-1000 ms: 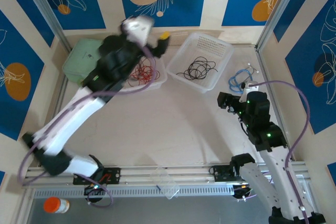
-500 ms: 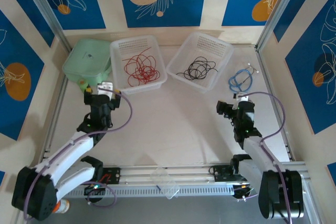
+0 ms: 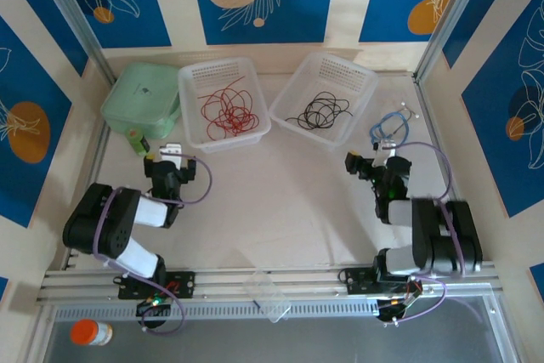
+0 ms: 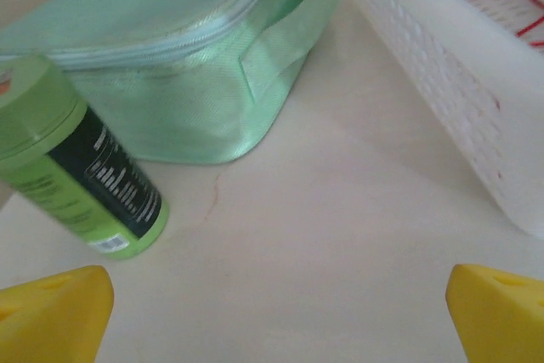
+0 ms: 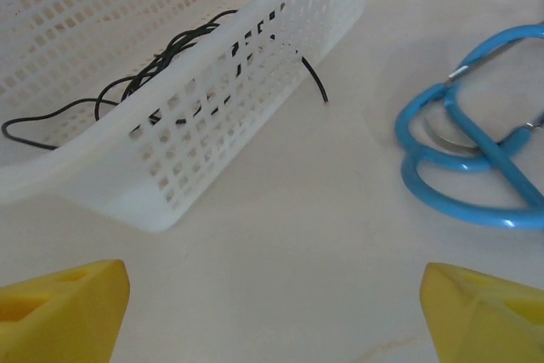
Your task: Untangle the cables
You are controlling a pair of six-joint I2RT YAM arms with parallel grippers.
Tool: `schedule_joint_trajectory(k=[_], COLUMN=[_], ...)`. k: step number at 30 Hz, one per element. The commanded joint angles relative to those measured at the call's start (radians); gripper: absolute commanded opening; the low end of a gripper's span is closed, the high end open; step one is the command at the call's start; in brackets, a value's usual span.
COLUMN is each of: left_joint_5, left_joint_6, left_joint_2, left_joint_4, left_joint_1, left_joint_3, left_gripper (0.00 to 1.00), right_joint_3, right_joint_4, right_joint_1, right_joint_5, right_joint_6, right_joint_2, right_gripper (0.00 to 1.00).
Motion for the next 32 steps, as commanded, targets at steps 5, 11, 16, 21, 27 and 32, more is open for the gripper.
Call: schedule_joint_trajectory(k=[5, 11, 16, 21, 27, 32], left_joint_5=[0.352, 0.346, 0.348, 0.366, 0.377, 0.377], left_joint_6=[-0.047, -0.042, -0.042, -0.036, -0.037, -0.036], left_joint_2=[0.001, 0.001, 0.001, 0.003, 0.004, 0.001], left_joint_4=[-0.103, -0.09, -0.095, -0.11, -0.114, -0.109], left_joint_1=[0.114, 0.109, 0.109, 0.109, 0.111, 0.111], left_joint_3=[0.102, 0.098, 0.1, 0.108, 0.112, 0.106], left_gripper=[1.0, 1.0, 1.0, 1.0, 1.0, 1.0], right_joint_3=[0.172, 0.165, 0.165, 0.164, 0.165, 0.163], right_joint_4=[-0.137, -0.125, -0.124, -0.124, -0.125, -0.123], right_joint_1=[0.051, 0.056, 0.056, 0.055, 0.055, 0.056], right_joint_5=[-0.004, 0.003, 0.003, 0.003, 0.003, 0.004], right_joint_6=[-0.047, -0.049, -0.049, -0.049, -0.049, -0.048], right_joint_2=[0.071, 0.073, 0.072, 0.072, 0.073, 0.071], right_gripper=[0.99, 0.99, 0.99, 0.99, 0.99, 0.99])
